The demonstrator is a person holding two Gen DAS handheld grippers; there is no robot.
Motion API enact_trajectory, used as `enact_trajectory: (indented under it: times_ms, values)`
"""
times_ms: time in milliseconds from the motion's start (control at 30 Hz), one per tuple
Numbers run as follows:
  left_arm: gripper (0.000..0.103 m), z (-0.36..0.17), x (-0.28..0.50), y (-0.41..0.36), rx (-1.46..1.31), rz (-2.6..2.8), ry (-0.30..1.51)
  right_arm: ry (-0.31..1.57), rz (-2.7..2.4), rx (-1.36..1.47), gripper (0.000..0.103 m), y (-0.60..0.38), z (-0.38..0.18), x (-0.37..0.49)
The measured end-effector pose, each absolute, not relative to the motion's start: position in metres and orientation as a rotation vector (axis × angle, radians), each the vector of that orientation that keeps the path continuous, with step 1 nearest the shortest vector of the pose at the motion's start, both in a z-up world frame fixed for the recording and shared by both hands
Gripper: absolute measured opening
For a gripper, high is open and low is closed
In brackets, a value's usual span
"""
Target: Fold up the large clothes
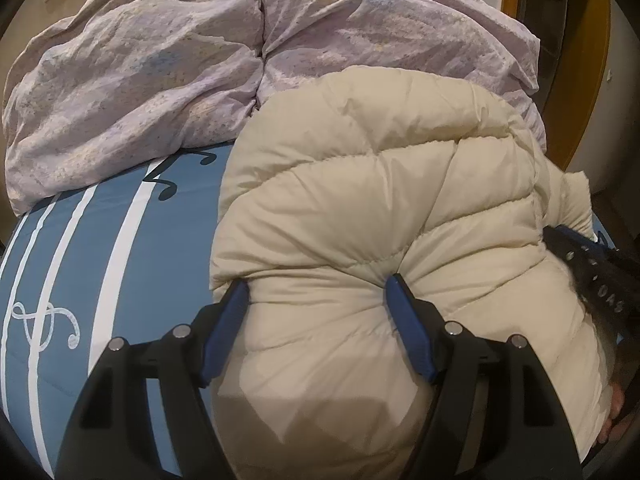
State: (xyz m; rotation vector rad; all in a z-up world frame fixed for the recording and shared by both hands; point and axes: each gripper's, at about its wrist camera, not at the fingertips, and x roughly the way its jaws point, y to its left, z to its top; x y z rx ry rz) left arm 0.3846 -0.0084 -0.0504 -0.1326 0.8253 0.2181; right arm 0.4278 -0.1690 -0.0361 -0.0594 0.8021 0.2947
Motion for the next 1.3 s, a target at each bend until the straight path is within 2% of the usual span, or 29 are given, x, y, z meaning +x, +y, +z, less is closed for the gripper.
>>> enact_trajectory:
  times_ms: [833, 1233, 1300]
  values:
    - [0.075, -0.060, 0.389, -0.013, -0.087, 0.222, 0.717, 0.792, 0.281, -0.069, 0.023, -0.165, -0.054, 0.436]
    - [0.076, -0.059, 0.389, -0.014, -0.065, 0.229, 0.724, 0.794, 0.285, -0.069, 0.024, -0.165, -0.053, 0.436]
    - [0.076, -0.052, 0.387, -0.013, -0.063, 0.220, 0.746, 0.801, 0.296, -0.053, 0.027, -0.169, -0.048, 0.434]
